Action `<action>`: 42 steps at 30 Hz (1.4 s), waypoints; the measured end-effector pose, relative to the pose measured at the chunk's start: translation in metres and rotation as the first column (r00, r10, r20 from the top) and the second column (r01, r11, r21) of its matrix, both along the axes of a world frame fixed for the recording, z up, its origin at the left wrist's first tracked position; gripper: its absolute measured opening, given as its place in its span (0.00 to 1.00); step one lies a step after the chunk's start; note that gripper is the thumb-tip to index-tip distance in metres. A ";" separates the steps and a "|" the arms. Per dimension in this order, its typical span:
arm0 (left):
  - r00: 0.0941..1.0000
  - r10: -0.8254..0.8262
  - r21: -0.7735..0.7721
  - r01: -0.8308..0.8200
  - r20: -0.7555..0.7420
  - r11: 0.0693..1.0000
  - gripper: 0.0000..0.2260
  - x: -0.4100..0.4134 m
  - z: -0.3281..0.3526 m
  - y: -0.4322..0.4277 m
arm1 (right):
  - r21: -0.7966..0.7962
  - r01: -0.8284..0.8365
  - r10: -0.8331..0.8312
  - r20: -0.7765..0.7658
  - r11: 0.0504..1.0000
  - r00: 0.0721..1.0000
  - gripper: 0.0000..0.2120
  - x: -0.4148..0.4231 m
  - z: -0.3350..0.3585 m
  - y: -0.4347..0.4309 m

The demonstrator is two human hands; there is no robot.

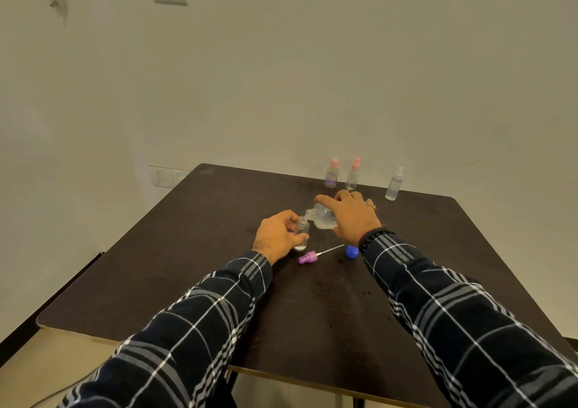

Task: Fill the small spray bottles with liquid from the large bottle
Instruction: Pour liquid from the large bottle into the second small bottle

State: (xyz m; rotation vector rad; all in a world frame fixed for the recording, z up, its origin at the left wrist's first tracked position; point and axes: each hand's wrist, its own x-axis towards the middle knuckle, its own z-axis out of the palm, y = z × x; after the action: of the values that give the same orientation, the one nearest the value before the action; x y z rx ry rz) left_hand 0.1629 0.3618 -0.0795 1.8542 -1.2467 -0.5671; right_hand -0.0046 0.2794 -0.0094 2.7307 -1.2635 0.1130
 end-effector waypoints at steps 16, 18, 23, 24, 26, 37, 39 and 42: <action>1.000 -0.002 0.007 0.002 0.017 1.000 0.17 0.001 0.000 -0.001 | -0.009 0.003 -0.003 -0.013 1.000 1.000 0.38 0.001 0.003 0.001; 1.000 -0.003 0.004 0.003 0.017 1.000 0.17 0.001 0.000 -0.001 | -0.007 0.005 -0.005 -0.016 1.000 1.000 0.38 0.001 0.003 0.001; 1.000 -0.001 0.007 0.001 0.018 1.000 0.18 0.001 0.000 0.000 | -0.006 0.005 -0.006 -0.023 1.000 1.000 0.38 0.001 0.004 0.002; 1.000 -0.001 0.009 0.000 0.019 1.000 0.18 0.000 0.000 0.000 | -0.006 0.006 -0.006 -0.025 1.000 1.000 0.38 0.001 0.005 0.002; 1.000 0.000 0.011 0.000 0.017 1.000 0.18 0.000 0.001 0.000 | -0.005 0.005 -0.005 -0.027 1.000 1.000 0.38 0.001 0.005 0.003; 0.999 0.010 0.006 -0.010 0.031 1.000 0.18 -0.002 0.003 0.002 | -0.005 0.005 -0.005 -0.022 1.000 1.000 0.38 0.002 0.004 0.001; 0.999 0.010 0.010 -0.010 0.036 1.000 0.18 -0.002 0.003 0.002 | -0.005 0.008 -0.008 -0.026 1.000 1.000 0.38 0.002 0.004 0.001; 0.999 0.010 0.015 -0.010 0.038 1.000 0.18 -0.002 0.005 0.003 | -0.012 0.008 -0.009 -0.030 1.000 1.000 0.38 0.002 0.004 0.001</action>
State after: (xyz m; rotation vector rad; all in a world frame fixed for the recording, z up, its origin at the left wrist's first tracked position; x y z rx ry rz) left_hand 0.1605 0.3646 -0.0749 1.8907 -1.2603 -0.5395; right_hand -0.0025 0.2800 -0.0057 2.7063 -1.2626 0.0787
